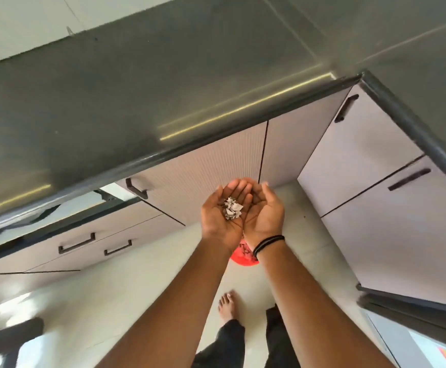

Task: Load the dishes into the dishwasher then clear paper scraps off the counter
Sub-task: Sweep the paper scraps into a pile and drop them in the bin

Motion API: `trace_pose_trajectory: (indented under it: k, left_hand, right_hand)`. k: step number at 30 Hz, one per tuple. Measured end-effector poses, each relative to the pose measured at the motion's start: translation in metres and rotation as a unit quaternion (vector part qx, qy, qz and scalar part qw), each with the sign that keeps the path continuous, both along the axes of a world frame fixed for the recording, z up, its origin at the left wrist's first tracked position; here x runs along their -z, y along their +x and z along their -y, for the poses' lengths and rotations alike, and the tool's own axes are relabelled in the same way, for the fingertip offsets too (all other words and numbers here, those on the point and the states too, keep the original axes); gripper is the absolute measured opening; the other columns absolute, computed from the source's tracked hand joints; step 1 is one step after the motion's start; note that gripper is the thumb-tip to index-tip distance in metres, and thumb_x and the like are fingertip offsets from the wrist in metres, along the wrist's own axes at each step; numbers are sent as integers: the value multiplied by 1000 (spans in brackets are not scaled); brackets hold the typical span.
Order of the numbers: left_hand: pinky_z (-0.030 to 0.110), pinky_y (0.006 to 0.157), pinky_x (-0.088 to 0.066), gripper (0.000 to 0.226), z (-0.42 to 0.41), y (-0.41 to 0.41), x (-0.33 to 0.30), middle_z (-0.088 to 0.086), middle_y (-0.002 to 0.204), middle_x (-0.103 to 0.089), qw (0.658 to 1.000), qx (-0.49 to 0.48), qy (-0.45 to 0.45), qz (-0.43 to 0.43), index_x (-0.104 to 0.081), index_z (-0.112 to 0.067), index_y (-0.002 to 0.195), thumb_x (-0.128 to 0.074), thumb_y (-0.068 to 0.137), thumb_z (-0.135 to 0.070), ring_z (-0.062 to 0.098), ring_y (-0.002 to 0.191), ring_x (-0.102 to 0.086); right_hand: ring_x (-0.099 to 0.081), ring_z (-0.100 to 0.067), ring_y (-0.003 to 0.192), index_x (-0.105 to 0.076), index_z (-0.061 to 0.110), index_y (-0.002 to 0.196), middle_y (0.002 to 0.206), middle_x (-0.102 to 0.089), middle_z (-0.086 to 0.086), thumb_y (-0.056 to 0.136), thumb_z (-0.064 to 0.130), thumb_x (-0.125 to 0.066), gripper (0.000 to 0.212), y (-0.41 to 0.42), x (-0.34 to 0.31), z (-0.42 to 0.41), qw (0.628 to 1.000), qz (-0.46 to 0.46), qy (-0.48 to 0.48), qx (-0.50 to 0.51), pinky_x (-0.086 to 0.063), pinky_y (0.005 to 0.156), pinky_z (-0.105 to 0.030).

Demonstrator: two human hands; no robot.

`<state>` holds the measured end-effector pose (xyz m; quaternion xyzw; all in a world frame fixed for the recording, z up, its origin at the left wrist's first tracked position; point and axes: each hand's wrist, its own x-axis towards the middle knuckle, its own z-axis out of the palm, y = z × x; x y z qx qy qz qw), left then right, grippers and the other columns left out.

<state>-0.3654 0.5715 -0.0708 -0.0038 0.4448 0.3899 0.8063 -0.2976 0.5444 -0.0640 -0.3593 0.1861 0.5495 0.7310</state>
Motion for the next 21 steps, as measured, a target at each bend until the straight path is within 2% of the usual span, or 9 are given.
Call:
trace_pose_trajectory:
  k: [2,7,10,12,14,16,17,19,21]
  left_hand:
    - [35,93,-57,38,5,-4,44,20,101,-74,999,8,-32,-17,-70,4,99,-45,103,-25,31,96,-73]
    - [35,90,-56,38,19,-4,184,21,104,-72,991,6,-110,-79,-69,3,100,-42,105,-23,29,88,-75]
    - [34,89,-55,43,29,2,273,22,104,-71,983,6,-150,-107,-68,3,102,-37,107,-27,29,92,-71]
    - [35,89,-54,45,32,6,326,21,97,-73,977,-2,-172,-128,-68,3,100,-35,108,-28,30,90,-69]
    - [41,101,-52,45,34,13,379,23,100,-70,972,-15,-182,-145,-66,3,99,-34,108,-27,32,91,-68]
    - [47,111,-45,48,34,17,420,26,105,-67,969,-27,-189,-159,-64,5,99,-31,108,-29,35,95,-66]
    - [48,112,-44,51,34,17,440,26,105,-66,967,-37,-190,-164,-63,5,99,-29,108,-31,37,95,-65]
    - [46,102,-49,56,30,18,479,24,105,-64,963,-54,-192,-180,-64,5,104,-29,105,-38,36,93,-62]
    - [41,93,-47,57,25,20,501,17,110,-64,958,-58,-185,-210,-65,-1,118,-33,101,-45,31,91,-60]
  right_hand:
    - [-73,-17,71,-67,0,93,79,-74,-11,104,21,-39,37,-2,44,7,999,-8,-37,6,-57,61,-23]
    - [-67,-14,69,-68,2,93,77,-71,-6,101,16,-44,28,-4,192,24,986,21,-161,-21,-55,61,-19]
    - [-62,-14,71,-64,2,107,83,-67,-8,100,14,-46,23,-2,282,29,980,7,-198,-22,-51,65,-20]
    - [-59,-10,60,-65,4,95,71,-66,-4,98,11,-47,20,-3,338,30,974,-3,-227,-26,-46,58,-18]
    - [-54,-8,46,-63,8,76,54,-60,-1,96,7,-49,24,-4,395,27,963,-10,-268,-24,-42,49,-17]
    - [-51,-13,43,-60,10,67,50,-55,-2,92,4,-51,28,-5,440,21,958,-2,-287,-17,-41,46,-24]
    - [-50,-15,41,-58,10,62,49,-53,-4,89,3,-50,29,-6,461,21,952,13,-306,-24,-40,46,-25]
    - [-50,-16,40,-57,10,63,49,-53,-4,90,2,-48,29,-2,496,18,938,25,-344,-38,-38,41,-22]
    - [-60,-20,55,-63,12,76,66,-65,-5,96,11,-46,26,1,514,13,926,47,-372,-47,-47,47,-22]
